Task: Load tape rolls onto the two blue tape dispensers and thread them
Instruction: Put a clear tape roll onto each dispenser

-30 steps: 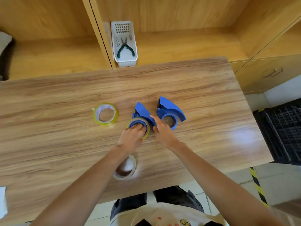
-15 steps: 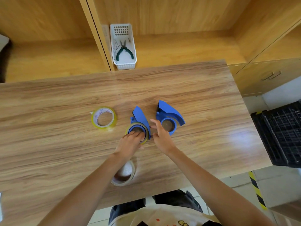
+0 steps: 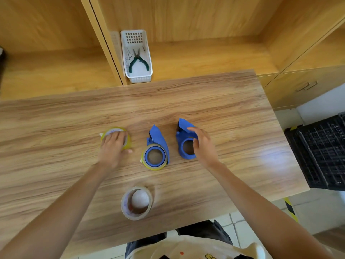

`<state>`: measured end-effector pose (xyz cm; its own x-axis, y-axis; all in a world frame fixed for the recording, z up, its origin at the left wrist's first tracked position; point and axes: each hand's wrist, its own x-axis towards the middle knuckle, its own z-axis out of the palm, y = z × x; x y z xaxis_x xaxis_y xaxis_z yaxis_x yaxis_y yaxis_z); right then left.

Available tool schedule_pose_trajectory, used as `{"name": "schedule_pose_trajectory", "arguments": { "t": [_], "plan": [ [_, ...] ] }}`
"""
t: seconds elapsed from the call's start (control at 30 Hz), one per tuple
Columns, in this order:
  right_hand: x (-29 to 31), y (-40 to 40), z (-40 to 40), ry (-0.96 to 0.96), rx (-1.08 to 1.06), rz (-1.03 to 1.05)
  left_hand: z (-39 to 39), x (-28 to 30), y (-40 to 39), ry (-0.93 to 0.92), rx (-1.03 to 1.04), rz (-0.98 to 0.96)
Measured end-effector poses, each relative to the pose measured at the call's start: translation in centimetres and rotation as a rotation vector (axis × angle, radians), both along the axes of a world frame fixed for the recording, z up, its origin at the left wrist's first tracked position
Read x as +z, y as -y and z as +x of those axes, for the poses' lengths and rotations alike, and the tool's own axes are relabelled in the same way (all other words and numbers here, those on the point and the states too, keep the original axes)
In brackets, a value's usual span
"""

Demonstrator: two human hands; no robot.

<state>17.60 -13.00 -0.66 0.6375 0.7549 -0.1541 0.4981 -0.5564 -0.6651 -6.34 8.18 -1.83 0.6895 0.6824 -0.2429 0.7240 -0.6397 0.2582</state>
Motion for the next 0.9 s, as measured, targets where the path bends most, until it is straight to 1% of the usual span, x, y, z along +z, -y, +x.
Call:
{"name": "schedule_pose_trajectory", "arguments": {
  "t": [0.03,0.1,0.23,0.37,0.43,0.57,0.63,0.73,0.8,0.87,0.9],
  "plan": [
    [-0.3,0.2,0.6,0.049,0.013,-0.028,-0.1,0.0,-0.3,-0.075,-0.002,-0.017],
    [-0.8,0.7,1.5,0.071,0.030,-0.093,-0.1,0.3,-0.2,-0.119,0.004,-0.017],
    [-1.1,1.5,2.5,-0.061,0.007,-0.127,0.0,-0.1,0.2,-0.134,0.079,0.000],
    [-0.6,1.5,3.3,-0.127,-0.044,-0.169,-0.8,-0.7,0.9,-0.201,0.102,0.033],
    [-0.5,1.5,3.6,-0.132,-0.051,-0.181,-1.1,-0.6,1.1,-0.167,0.093,0.061],
    [-0.4,1.8,3.8,-0.114,-0.035,-0.191,-0.6,0.1,1.6,-0.057,0.168,0.063],
    [-0.4,2.1,3.6,-0.110,-0.032,-0.191,0.1,0.8,1.9,-0.021,0.185,0.112],
    [-0.4,3.0,3.2,-0.102,-0.033,-0.189,1.8,2.6,2.6,0.054,0.139,0.193],
    [-0.5,3.8,2.8,-0.111,-0.058,-0.171,3.5,4.1,3.6,0.089,0.109,0.203],
    [-0.6,4.6,2.4,-0.104,-0.082,-0.159,5.6,5.8,5.6,0.118,0.029,0.202],
    [-0.5,5.4,2.4,-0.103,-0.094,-0.159,6.8,6.6,7.3,0.137,-0.043,0.210]
  ]
}}
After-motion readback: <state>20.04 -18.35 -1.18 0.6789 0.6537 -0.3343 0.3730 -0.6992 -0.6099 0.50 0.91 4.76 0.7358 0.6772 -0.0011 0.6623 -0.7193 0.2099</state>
